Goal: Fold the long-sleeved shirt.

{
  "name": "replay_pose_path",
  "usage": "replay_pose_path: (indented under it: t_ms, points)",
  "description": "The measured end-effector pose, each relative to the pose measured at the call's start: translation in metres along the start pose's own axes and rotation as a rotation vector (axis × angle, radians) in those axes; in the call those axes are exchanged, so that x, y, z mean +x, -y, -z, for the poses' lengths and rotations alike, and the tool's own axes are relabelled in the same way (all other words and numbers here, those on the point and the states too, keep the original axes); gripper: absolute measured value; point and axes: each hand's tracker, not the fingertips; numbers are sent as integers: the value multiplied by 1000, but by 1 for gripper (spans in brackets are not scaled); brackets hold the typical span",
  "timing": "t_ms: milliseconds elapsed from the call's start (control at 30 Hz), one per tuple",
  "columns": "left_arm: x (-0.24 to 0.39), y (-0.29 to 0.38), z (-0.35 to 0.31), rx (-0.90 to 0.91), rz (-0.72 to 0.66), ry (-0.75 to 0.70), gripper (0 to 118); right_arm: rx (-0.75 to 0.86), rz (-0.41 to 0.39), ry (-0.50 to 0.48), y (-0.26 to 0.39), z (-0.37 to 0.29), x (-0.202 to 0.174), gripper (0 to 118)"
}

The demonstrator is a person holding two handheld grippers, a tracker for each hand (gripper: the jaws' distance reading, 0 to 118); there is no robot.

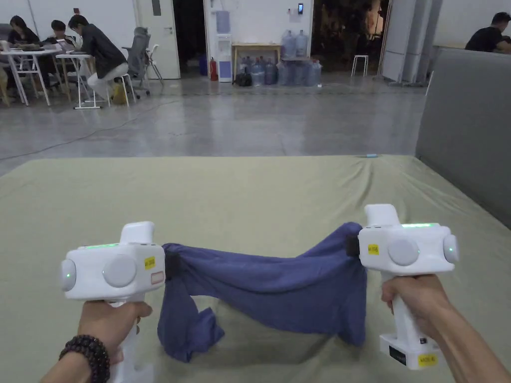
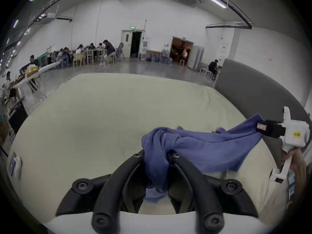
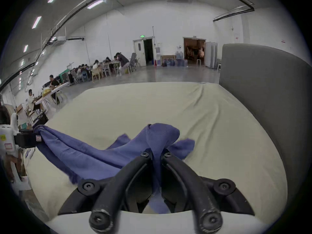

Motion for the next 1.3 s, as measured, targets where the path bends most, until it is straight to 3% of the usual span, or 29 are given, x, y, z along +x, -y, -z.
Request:
replay_pose_path:
  t_ms: [133, 300, 433, 467, 500, 533, 567, 600, 633, 700, 733, 767, 800, 833, 867, 900, 1100, 1133, 1200, 1233, 1300]
  points:
    - [-1, 62, -43, -65, 137, -5, 13, -1, -76, 34, 79, -57, -21, 4]
    - [-12, 145, -72, -263, 170, 25, 13, -128, -77, 49, 175, -91, -35, 4]
    - [-23, 190, -68, -324, 135, -4, 13, -252, -96, 70, 222, -80, -38, 4]
    - [-26, 194, -67, -320, 114, 20, 13, -248, -81, 66, 224, -77, -36, 10]
    - [-27, 194, -70, -313, 117, 30, 21, -239, -65, 65, 222, -77, -33, 33]
    - [-26, 193, -76, -294, 114, 25, 41, -216, -34, 69, 216, -84, -31, 65]
    - [-24, 188, -84, -266, 115, 36, 75, -200, 0, 82, 208, -93, -30, 96]
    - [-24, 183, -91, -255, 118, 51, 113, -177, 17, 98, 203, -103, -28, 111]
    - [-22, 179, -101, -240, 111, 66, 117, -131, 24, 77, 198, -120, -26, 110]
    - [-22, 176, -125, -160, 93, 101, 116, -23, 69, 68, 197, -158, -21, 107]
    - [-21, 173, -133, -130, 84, 108, 113, -10, 99, 89, 198, -173, -21, 96]
    - [-21, 172, -140, -140, 74, 103, 101, -16, 124, 90, 203, -185, -19, 67]
    - [-20, 172, -144, -139, 64, 89, 82, -17, 126, 80, 208, -194, -18, 39]
    - [-18, 176, -151, -136, 61, 92, 65, -23, 119, 82, 212, -199, -17, 24]
    - [-17, 177, -153, -129, 58, 96, 65, -44, 113, 111, 216, -199, -19, 24]
    - [-15, 179, -150, -132, 61, 92, 0, -51, 101, 157, 217, -200, -18, 0]
    - [-14, 178, -144, -127, 37, 106, 0, -88, 97, 114, 218, -182, -8, 0]
    - [-13, 176, -143, -119, 35, 111, 0, -88, 92, 112, 213, -175, -7, 18]
    - [-11, 170, -139, -116, 36, 117, 0, -93, 73, 114, 210, -155, -10, 91]
    - [-6, 169, -141, -113, 40, 117, 0, -115, 60, 106, 207, -145, -12, 95]
    - [-3, 162, -136, -112, 45, 116, 0, -140, 37, 93, 202, -125, -16, 92]
